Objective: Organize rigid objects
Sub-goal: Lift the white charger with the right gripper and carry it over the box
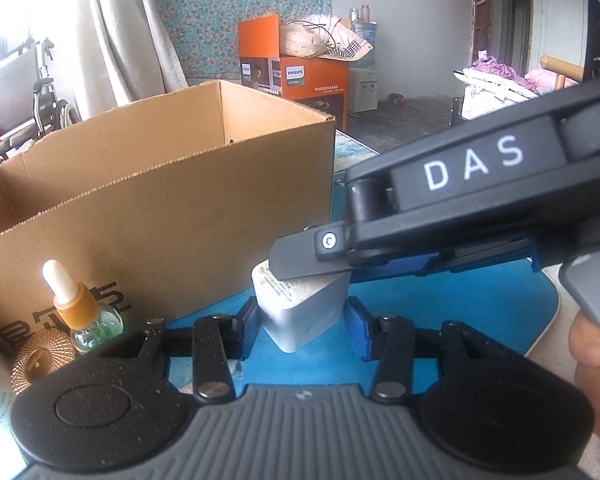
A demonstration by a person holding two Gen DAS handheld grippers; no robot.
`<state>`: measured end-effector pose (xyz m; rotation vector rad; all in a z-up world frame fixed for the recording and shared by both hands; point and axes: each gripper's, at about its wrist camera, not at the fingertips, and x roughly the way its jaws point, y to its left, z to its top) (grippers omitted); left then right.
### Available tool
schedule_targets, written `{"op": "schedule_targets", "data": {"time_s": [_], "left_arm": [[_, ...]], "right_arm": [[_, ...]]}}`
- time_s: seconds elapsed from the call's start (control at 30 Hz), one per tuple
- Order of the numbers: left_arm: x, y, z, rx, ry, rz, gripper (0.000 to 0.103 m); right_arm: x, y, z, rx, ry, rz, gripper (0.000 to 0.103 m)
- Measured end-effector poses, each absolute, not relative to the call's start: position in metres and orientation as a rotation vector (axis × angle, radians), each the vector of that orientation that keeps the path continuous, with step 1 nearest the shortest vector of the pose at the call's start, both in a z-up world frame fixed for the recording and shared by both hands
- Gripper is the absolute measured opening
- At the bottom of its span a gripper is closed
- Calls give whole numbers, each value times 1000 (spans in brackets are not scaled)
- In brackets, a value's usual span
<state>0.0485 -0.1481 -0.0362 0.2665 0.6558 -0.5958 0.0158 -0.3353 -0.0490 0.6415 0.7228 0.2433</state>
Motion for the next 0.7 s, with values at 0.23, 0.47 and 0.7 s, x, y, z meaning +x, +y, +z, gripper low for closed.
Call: {"op": "schedule_targets", "data": {"time_s": [0.23,0.47,0.7], "left_arm": [[33,-140,16,278,566,-565,47],[52,-128,73,265,500,-518,47],[116,-107,100,218,588,-468,47]], "right_arm": [[-3,-329,3,605,616,292,37],[16,-319,61,541,531,371,37],[94,-300,100,514,579,464,38]]}}
